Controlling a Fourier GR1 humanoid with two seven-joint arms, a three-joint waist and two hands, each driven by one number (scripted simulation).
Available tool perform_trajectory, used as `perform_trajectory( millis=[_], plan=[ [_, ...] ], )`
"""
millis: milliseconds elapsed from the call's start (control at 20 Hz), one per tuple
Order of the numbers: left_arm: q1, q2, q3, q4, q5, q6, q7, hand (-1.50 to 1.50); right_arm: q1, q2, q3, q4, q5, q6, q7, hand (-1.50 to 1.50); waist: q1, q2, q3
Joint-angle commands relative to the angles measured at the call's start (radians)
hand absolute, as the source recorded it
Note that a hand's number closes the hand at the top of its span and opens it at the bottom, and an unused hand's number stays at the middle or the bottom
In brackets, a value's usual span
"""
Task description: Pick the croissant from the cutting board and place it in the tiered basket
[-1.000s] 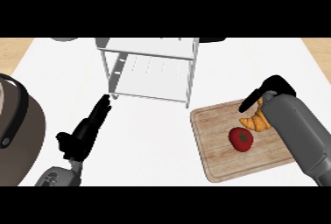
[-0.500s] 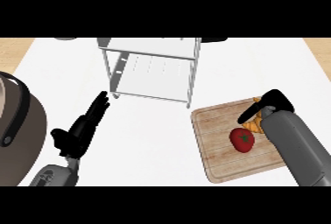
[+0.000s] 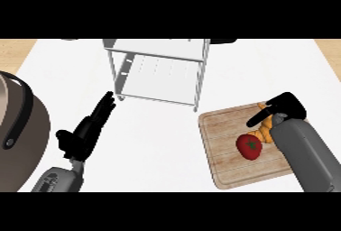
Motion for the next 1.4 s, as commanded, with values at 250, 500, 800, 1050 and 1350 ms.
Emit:
perform_trajectory(
  millis=[250,500,800,1050,1350],
  plan=[
    [0.054,-0.04,0.005,0.021,-0.038,-0.008,-0.065,0.0,-0.014,0.042,-0.035,-0.036,0.117,0.004,0.156,1.5,0.003,0.005,0.003],
    [-0.012,-0.042,0.038,0.022,-0.045,-0.035,0.019,0.0,-0.002,0.028,-0.039,-0.081,0.196,0.042,0.04,1.5,0.002,0.005,0.004],
    [0.018,-0.038,0.041,0.01,-0.023,-0.018,-0.011,0.0,0.111,-0.141,0.131,-0.224,0.104,0.168,-0.596,1.5,-0.021,-0.001,0.004],
    [0.038,-0.055,0.025,0.018,-0.051,0.001,-0.013,0.0,0.145,-0.124,-0.005,-0.44,-0.084,0.131,-0.695,1.5,-0.028,-0.002,0.004],
    [0.02,-0.028,0.048,0.028,-0.043,-0.041,-0.02,0.0,0.075,-0.142,-0.089,-0.688,-0.172,0.179,-0.654,1.5,-0.012,0.001,0.003]
  ],
)
